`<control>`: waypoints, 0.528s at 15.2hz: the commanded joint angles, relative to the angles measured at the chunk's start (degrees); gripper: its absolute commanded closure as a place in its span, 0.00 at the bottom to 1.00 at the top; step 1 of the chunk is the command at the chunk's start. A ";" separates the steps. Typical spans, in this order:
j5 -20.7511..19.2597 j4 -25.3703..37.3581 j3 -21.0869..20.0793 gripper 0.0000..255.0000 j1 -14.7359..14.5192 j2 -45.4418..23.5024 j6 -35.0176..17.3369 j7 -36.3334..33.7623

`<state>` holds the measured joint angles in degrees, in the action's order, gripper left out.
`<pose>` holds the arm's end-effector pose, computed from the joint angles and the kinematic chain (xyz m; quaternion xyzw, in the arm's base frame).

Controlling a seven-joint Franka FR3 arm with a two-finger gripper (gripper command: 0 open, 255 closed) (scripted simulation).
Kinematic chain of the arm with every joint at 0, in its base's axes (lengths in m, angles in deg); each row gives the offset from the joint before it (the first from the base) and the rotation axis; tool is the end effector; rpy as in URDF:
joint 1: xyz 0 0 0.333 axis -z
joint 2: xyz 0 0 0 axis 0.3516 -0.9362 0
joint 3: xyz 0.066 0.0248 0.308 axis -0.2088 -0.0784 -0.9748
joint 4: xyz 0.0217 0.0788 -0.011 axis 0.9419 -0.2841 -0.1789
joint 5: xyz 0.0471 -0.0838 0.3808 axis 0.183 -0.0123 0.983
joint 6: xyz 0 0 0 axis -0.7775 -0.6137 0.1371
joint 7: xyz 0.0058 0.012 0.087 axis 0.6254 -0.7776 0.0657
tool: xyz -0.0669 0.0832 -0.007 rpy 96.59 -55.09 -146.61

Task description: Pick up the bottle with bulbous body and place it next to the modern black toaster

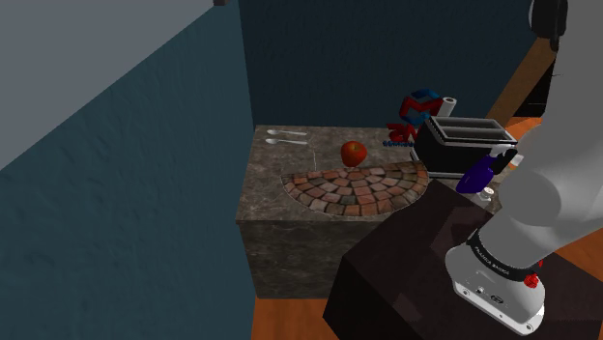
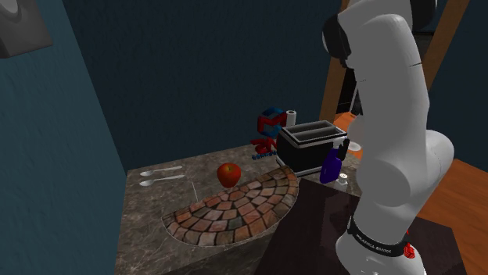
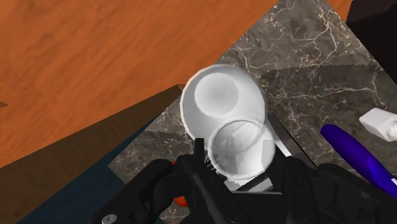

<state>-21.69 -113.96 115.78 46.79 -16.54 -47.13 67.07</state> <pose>0.0880 -0.6177 0.3667 0.9962 0.0617 0.0030 0.0621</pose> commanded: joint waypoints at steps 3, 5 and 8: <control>1.96 -0.95 -1.86 1.00 1.31 -1.53 -2.13 1.20; 2.95 -1.34 -2.84 1.00 2.00 -2.32 -3.14 1.81; 4.48 -1.82 -4.34 1.00 3.07 -3.56 -4.61 2.75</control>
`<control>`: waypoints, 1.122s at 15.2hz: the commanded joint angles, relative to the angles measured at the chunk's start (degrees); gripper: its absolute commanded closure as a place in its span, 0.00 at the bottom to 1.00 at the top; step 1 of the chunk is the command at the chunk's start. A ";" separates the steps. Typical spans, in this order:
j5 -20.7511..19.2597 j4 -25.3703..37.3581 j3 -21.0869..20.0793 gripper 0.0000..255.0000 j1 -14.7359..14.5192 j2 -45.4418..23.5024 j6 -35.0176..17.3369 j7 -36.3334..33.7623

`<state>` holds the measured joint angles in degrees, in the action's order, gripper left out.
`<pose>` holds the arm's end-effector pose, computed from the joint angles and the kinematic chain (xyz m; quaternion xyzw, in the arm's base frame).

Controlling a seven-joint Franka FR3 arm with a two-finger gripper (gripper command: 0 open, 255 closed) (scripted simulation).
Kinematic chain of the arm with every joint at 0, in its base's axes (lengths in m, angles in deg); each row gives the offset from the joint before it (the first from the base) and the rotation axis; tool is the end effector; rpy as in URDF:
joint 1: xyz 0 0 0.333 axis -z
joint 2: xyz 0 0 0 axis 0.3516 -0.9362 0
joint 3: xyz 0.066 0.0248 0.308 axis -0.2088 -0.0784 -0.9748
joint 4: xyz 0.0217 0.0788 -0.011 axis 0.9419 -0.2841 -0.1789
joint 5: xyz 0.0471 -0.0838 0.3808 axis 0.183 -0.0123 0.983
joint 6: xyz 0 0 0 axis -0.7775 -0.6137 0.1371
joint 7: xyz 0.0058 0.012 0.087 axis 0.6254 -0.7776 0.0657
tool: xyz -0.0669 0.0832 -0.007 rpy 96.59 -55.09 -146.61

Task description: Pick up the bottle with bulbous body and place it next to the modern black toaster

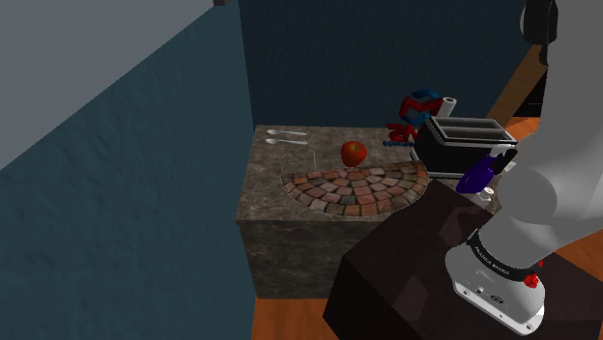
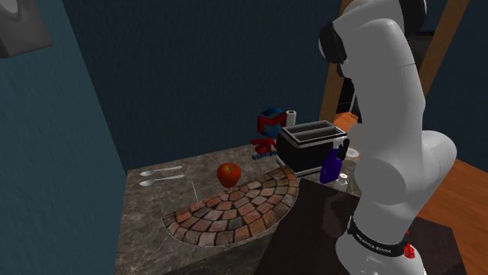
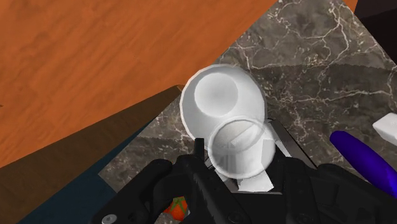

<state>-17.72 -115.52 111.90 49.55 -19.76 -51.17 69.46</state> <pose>0.0883 -0.6181 0.3246 0.9962 0.0616 0.0029 0.0622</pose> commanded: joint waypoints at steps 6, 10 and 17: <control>1.94 -0.61 -1.88 1.00 1.33 -1.52 -1.91 1.23; 1.94 -0.61 -1.88 1.00 1.33 -1.52 -1.91 1.23; 0.56 -0.70 -0.44 0.00 0.14 -0.22 -0.90 0.44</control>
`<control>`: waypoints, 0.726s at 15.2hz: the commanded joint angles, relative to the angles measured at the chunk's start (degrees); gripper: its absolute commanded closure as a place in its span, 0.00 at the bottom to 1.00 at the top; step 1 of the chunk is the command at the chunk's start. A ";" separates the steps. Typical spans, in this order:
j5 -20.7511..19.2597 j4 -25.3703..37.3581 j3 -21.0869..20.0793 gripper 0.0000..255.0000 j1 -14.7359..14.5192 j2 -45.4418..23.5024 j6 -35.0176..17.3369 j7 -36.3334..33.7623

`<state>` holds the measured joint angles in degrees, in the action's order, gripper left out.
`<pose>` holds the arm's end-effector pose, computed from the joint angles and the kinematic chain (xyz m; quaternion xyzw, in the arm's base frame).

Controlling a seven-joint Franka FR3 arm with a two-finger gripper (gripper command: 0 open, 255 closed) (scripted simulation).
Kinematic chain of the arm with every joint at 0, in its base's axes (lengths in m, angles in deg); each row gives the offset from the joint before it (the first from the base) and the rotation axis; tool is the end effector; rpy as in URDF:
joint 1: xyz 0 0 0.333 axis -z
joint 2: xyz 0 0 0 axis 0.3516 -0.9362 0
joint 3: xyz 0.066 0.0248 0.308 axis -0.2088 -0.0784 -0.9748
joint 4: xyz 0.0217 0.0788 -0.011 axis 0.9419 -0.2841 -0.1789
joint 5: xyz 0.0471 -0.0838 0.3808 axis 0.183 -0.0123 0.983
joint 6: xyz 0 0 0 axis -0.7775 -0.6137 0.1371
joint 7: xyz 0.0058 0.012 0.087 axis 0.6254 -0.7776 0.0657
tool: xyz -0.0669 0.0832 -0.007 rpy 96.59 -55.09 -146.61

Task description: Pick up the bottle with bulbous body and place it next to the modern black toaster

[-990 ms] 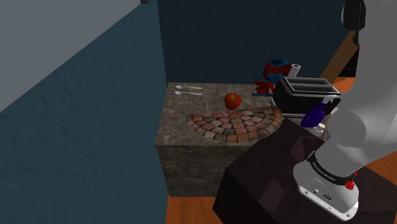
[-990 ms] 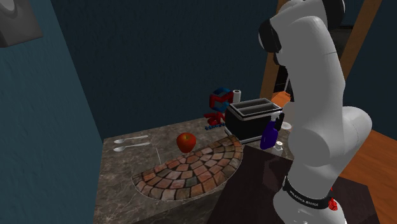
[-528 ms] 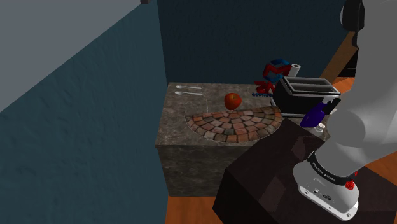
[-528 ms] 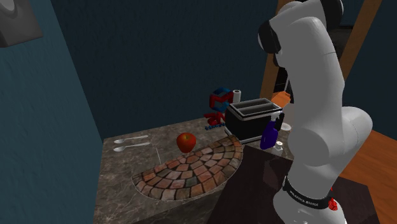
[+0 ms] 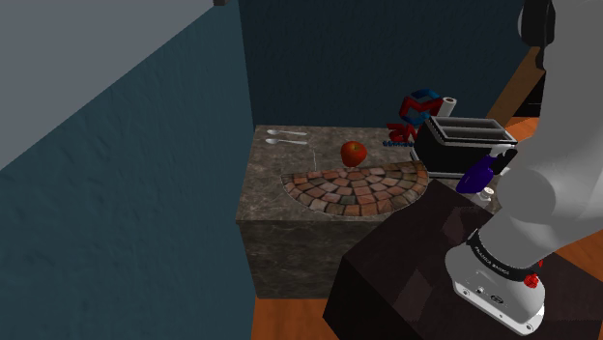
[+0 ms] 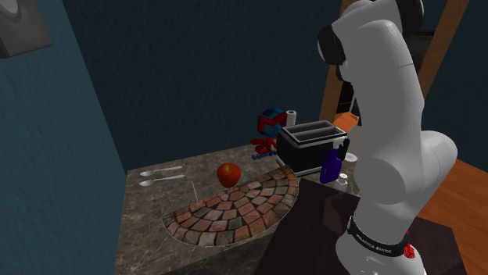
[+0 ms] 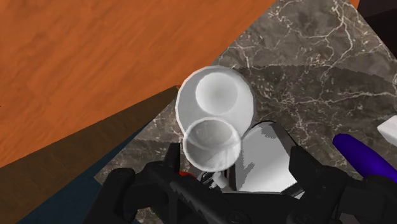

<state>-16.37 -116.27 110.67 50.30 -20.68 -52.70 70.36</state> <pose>0.0878 -0.6167 0.3102 0.9961 0.0615 0.0030 0.0626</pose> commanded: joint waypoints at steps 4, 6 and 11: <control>-4.67 0.22 4.85 0.00 -4.02 4.21 3.62 -2.72; -4.67 0.22 4.86 0.00 -4.02 4.21 3.62 -2.72; -4.66 0.22 4.86 0.00 -4.02 4.20 3.62 -2.72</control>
